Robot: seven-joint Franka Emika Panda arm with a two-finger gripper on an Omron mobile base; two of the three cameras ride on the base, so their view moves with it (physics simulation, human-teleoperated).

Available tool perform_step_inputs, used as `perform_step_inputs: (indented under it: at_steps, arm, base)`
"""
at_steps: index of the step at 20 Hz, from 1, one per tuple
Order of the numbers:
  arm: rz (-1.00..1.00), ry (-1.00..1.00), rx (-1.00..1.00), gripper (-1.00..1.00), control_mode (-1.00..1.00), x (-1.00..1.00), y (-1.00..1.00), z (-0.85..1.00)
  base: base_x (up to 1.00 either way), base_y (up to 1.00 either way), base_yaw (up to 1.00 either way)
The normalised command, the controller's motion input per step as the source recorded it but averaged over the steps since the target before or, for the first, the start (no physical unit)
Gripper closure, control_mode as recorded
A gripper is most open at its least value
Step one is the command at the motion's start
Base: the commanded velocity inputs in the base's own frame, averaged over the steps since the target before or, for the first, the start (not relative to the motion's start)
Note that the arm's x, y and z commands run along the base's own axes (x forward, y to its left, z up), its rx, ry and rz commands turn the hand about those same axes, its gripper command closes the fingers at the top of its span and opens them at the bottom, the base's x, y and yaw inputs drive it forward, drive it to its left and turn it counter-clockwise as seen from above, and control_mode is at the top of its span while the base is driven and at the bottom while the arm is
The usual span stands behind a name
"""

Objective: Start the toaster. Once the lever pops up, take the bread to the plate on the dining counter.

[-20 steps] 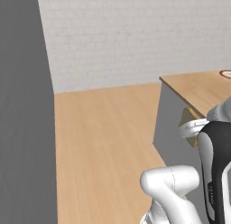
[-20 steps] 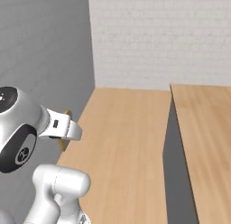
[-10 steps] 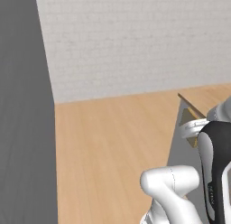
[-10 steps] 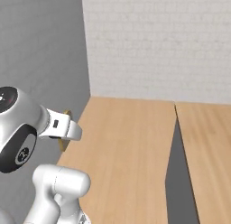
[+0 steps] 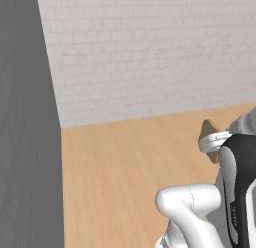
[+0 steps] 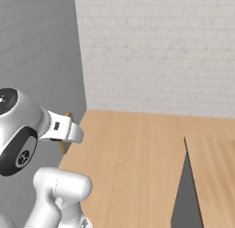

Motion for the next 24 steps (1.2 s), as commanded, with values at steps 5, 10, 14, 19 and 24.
perform_step_inputs:
  at_steps: [5, 10, 14, 19, 24]
  arm:
    - [0.00, 0.00, 0.00, 1.00, 1.00, 0.00, 0.00, 0.00]
    - [0.00, 0.00, 0.00, 1.00, 1.00, 0.00, 0.00, 0.00]
    - [0.00, 0.00, 0.00, 1.00, 1.00, 0.00, 0.00, 0.00]
    - [0.00, 0.00, 0.00, 1.00, 1.00, 0.00, 0.00, 0.00]
    - [0.00, 0.00, 0.00, 1.00, 1.00, 0.00, 0.00, 0.00]
  base:
    - [1.00, 0.13, -0.03]
    - [0.98, 0.06, -0.38]
    - [0.79, 0.18, -0.56]
    - [0.70, 0.29, -0.60]
    - [0.53, 0.41, -0.68]
